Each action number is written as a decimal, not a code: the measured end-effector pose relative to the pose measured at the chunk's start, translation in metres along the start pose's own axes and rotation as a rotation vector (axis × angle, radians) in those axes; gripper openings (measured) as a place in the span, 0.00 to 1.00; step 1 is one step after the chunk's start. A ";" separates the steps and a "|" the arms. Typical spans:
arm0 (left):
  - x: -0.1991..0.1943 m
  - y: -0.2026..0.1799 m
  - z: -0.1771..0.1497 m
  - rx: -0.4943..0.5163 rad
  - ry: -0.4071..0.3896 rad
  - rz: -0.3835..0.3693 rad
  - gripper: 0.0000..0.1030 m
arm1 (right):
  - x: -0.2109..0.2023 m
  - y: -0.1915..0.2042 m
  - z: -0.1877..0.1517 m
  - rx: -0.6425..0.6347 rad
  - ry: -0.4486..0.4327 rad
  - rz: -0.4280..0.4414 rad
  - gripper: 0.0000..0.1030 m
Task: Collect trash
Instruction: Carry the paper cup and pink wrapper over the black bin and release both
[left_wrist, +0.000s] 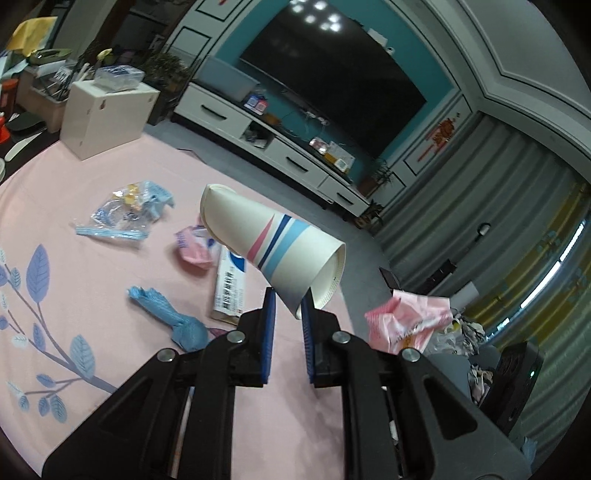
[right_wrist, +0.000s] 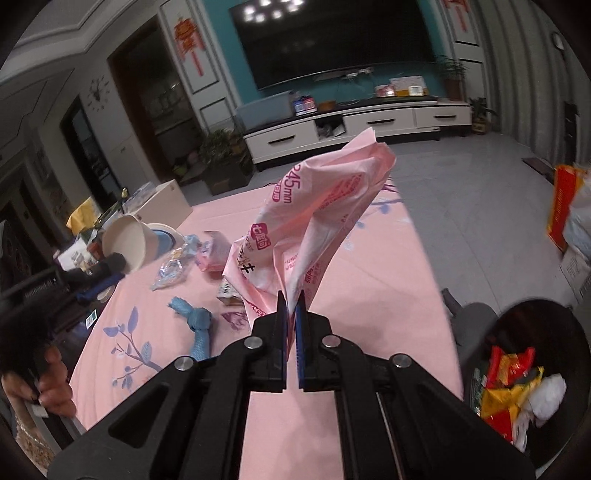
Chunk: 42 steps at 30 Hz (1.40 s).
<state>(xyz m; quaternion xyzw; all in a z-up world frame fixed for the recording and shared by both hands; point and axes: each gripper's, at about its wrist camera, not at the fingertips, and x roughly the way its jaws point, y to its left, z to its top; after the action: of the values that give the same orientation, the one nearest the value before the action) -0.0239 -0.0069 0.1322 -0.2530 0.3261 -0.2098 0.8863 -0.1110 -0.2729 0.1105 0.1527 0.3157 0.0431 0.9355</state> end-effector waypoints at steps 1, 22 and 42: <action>0.000 -0.004 -0.001 0.010 0.001 -0.003 0.14 | -0.006 -0.009 -0.004 0.016 -0.009 -0.022 0.05; 0.021 -0.171 -0.111 0.426 0.199 -0.250 0.14 | -0.113 -0.110 -0.032 0.251 -0.226 -0.261 0.05; 0.141 -0.227 -0.201 0.462 0.429 -0.190 0.05 | -0.100 -0.197 -0.055 0.398 -0.122 -0.339 0.05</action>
<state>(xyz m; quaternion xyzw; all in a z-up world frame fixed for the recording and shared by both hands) -0.1105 -0.3235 0.0661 -0.0246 0.4242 -0.4087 0.8077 -0.2276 -0.4631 0.0652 0.2809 0.2822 -0.1862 0.8982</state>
